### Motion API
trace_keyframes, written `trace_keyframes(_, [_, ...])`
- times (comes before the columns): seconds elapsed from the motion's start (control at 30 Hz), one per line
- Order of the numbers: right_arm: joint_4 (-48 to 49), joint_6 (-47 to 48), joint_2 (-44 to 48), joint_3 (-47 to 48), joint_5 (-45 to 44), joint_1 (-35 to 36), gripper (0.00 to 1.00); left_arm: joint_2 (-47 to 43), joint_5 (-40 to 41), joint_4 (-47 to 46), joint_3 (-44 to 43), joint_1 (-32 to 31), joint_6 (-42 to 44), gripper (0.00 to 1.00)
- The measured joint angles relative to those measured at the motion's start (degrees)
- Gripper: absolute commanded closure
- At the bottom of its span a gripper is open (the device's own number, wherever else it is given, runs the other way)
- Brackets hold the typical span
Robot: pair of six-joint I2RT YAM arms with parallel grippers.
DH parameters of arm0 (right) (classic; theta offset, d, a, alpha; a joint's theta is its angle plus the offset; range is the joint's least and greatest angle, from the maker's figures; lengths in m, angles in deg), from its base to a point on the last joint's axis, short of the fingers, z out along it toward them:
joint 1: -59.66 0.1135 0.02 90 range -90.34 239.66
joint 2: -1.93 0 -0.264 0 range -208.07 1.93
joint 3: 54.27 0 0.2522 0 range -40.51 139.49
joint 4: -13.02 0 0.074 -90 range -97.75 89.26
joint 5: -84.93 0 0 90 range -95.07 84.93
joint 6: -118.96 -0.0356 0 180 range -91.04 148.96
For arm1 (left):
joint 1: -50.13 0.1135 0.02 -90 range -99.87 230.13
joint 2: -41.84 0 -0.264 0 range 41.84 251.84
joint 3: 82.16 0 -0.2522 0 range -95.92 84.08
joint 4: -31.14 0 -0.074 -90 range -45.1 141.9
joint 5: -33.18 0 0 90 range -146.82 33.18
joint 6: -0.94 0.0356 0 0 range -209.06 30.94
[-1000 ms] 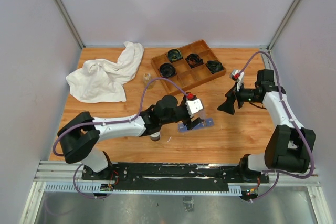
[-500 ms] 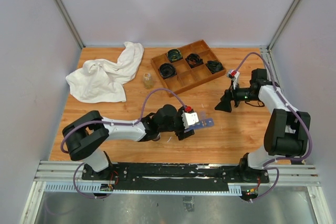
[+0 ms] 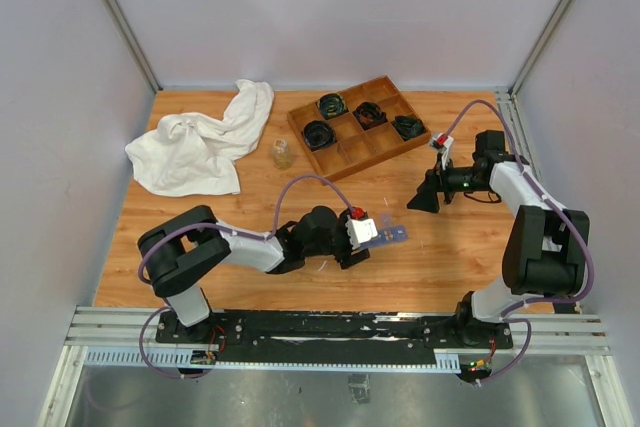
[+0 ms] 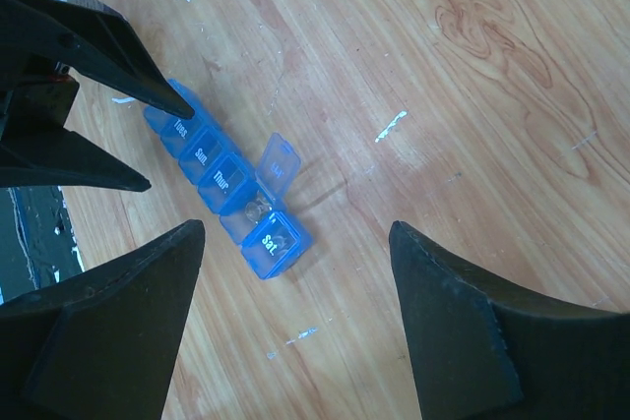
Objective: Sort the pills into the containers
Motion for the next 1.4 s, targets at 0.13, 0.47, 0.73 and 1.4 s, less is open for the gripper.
trace_keyframes(0.13, [0.1,-0.3,0.0,0.0,0.0,0.3,0.24,0.6,0.8,-0.3,0.0,0.0,0.0,0.26])
trace_keyframes(0.47, [0.2,-0.8,-0.1,0.0,-0.3,0.3,0.24,3.8,3.6,5.2,-6.0,0.0,0.4,0.3])
trace_keyframes(0.73, [0.2,-0.9,-0.3,0.0,-0.5,0.3,0.24,4.1,3.9,11.3,-8.8,0.0,0.4,0.34])
trace_keyframes(1.4, [0.3,-2.9,-6.4,1.0,-2.1,1.6,0.38,6.6,2.0,14.9,-10.5,0.2,0.4,0.57])
